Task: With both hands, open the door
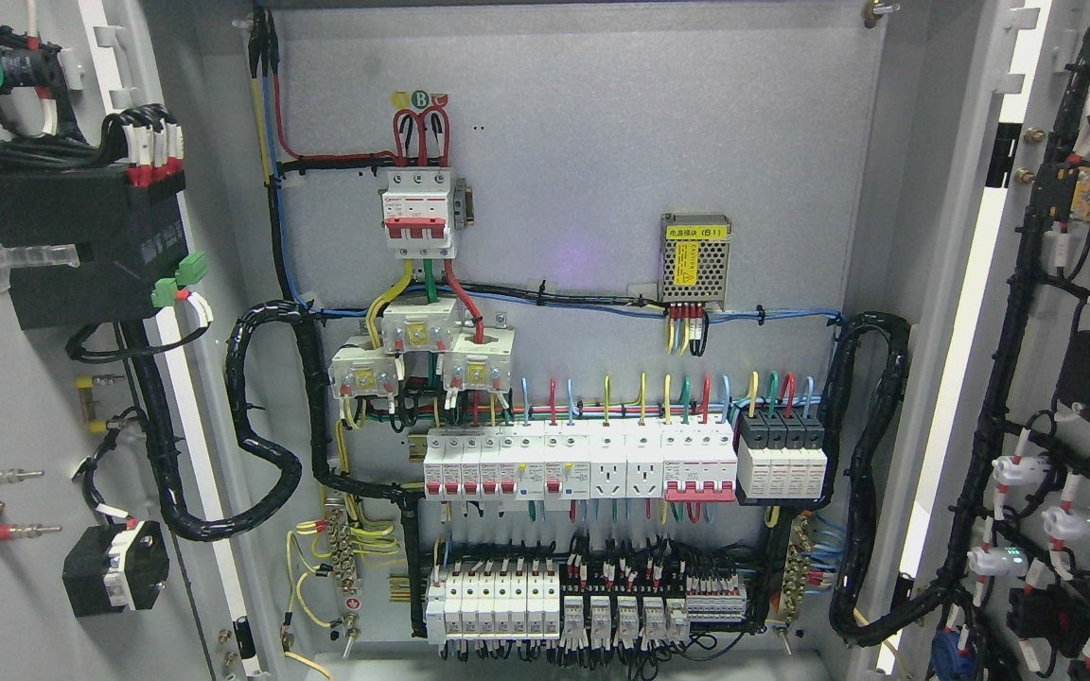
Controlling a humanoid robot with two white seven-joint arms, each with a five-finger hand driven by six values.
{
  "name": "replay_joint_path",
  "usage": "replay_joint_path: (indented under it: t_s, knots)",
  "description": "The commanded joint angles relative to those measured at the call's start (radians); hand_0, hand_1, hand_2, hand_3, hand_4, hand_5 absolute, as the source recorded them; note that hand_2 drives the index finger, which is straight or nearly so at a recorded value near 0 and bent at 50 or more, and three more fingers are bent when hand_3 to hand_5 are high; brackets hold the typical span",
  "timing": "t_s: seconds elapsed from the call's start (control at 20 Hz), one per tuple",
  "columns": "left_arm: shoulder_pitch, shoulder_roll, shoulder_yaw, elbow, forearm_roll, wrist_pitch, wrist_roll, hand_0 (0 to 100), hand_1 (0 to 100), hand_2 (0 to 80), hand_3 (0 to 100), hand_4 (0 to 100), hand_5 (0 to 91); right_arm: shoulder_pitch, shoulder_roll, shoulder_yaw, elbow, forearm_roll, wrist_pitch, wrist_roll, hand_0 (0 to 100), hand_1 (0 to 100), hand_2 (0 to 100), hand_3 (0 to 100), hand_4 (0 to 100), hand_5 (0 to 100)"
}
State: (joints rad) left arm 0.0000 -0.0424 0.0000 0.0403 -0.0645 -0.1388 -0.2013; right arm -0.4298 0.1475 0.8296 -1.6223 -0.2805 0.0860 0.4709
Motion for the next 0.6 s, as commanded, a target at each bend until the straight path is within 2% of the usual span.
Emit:
replay_joint_path:
  t_s: [0.0,0.05,0.1,0.25,0.3,0.55]
  knots:
    - [0.012,-0.005,-0.002,-0.051,-0.002,-0.011,0.0,0,0,0.0,0,4,0.0,0.04,-0.009,-0.128,0.009,0.003,-0.002,-0.006,0,0,0,0,0,0]
    - [0.033,-0.005,-0.003,-0.094,-0.003,-0.012,0.0,0,0,0.0,0,4,0.0,0.042,-0.011,-0.136,0.009,0.004,0.0,-0.009,0,0,0,0,0,0]
    - [0.067,-0.005,-0.005,-0.162,-0.002,-0.013,0.0,0,0,0.0,0,4,0.0,0.048,-0.014,-0.138,0.009,0.006,0.0,-0.033,0,0,0,0,0,0]
    - [0.194,-0.004,-0.038,-0.412,0.003,-0.012,0.0,0,0,0.0,0,4,0.0,0.086,-0.045,-0.159,0.012,0.004,-0.003,-0.145,0,0,0,0,0,0]
    - [0.222,-0.004,-0.044,-0.481,0.005,-0.012,-0.001,0,0,0.0,0,4,0.0,0.104,-0.048,-0.17,0.01,0.004,-0.011,-0.159,0,0,0,0,0,0]
    - [0.307,0.012,-0.097,-0.721,0.009,0.002,0.0,0,0,0.0,0,4,0.0,0.186,-0.049,-0.242,0.01,0.099,-0.067,-0.179,0,0,0,0,0,0]
